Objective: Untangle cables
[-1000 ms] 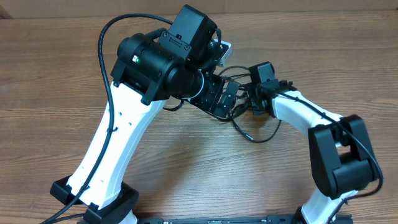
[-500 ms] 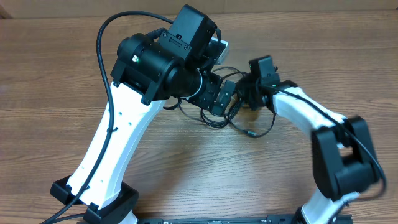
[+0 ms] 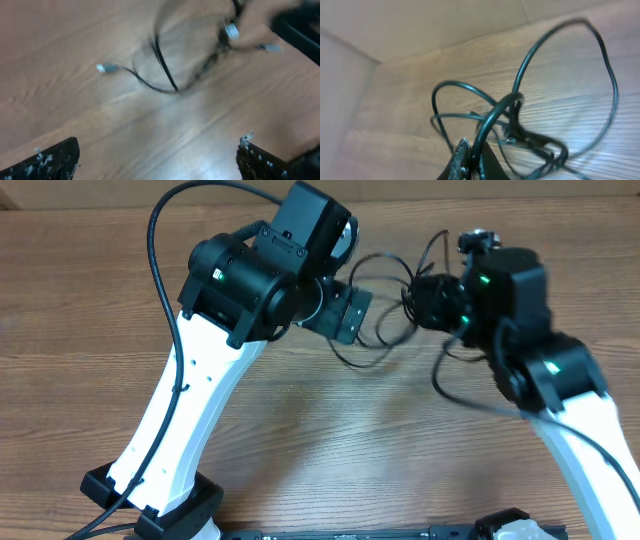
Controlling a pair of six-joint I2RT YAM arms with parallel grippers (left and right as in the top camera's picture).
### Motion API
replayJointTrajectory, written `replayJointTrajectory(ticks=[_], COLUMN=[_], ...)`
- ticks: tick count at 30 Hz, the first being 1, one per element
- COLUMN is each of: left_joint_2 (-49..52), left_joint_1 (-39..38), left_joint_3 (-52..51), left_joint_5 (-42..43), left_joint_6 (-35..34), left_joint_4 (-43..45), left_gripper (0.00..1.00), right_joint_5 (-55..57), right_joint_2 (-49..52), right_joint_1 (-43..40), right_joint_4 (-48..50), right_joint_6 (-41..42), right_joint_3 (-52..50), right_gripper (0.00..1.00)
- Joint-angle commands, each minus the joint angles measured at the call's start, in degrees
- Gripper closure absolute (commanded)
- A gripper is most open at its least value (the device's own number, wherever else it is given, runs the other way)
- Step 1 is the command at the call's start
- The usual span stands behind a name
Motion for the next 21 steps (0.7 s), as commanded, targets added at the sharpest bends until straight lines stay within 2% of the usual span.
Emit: replayJointTrajectory(ticks=[1, 6, 9, 11, 21], left_joint_2=[0.83, 3.41, 5.9, 7.93, 19.67], left_joint_1=[0.04, 0.04, 0.0, 0.0, 0.04], left_joint_3=[-0.24, -0.31, -0.61, -0.61, -0.61], left_joint_5=[0.57, 22.43, 33.94, 35.78, 34.67], left_joint_6=[2.78, 18.36, 32.15, 35.71, 37.77], left_joint_4=[3.41, 8.15, 7.08, 6.29, 0.28], left_gripper=[0.0, 0.0, 0.0, 0.0, 0.0], right_joint_5=[-0.5, -0.02, 0.61, 0.61, 1.31], right_joint_2=[-6.19, -13.03, -15.52, -16.55, -17.09], right_joint_1=[0.17, 0.17, 0.17, 0.17, 0.15], right_joint_4=[-2.99, -6.38, -7.34, -7.78, -8.41], right_joint_6=[-15.56, -19.45, -19.43, -19.43, -17.68], right_joint_3=[3.21, 3.39, 3.41, 3.43, 4.26], right_gripper=[0.96, 0.96, 0.96, 0.96, 0.96])
